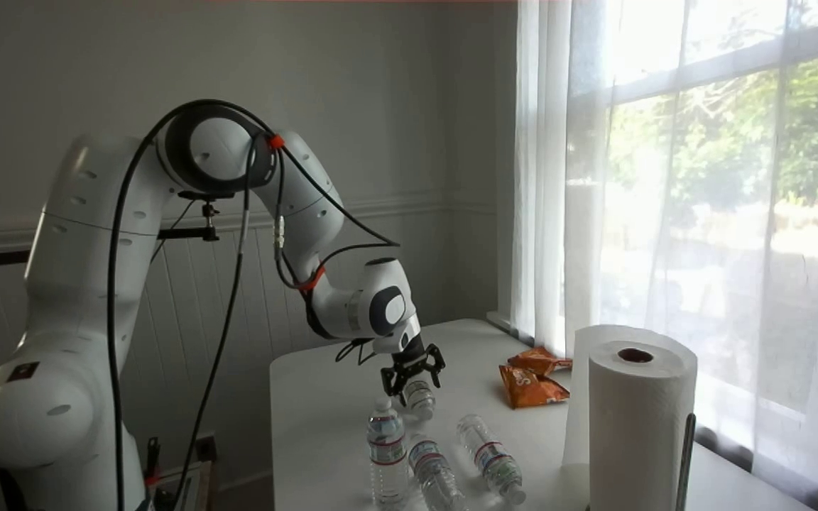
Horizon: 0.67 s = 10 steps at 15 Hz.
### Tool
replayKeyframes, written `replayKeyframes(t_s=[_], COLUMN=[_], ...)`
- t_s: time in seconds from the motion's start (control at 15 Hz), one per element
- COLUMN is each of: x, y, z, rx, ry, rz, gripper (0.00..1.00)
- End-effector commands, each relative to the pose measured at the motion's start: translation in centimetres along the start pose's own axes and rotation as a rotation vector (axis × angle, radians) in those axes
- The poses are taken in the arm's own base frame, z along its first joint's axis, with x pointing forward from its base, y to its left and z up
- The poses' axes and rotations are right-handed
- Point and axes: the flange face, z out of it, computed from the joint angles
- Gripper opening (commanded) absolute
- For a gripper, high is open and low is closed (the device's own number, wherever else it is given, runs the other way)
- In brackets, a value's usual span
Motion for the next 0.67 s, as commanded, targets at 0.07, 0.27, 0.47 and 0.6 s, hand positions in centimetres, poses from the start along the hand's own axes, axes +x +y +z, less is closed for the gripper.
replayKeyframes(t_s=[0.07,0.27,0.47,0.6], x=[-0.04,0.09,0.59,0.62], y=[-0.26,-0.22,-0.47,-0.70], z=[1.65,2.26,2.08,1.70], rx=[-0.006,-0.012,-0.016,-0.018], ry=[-0.095,-0.118,-0.133,-0.132], rz=[0.056,0.073,0.100,0.100], gripper=[1.00,0.99,0.71,0.56])
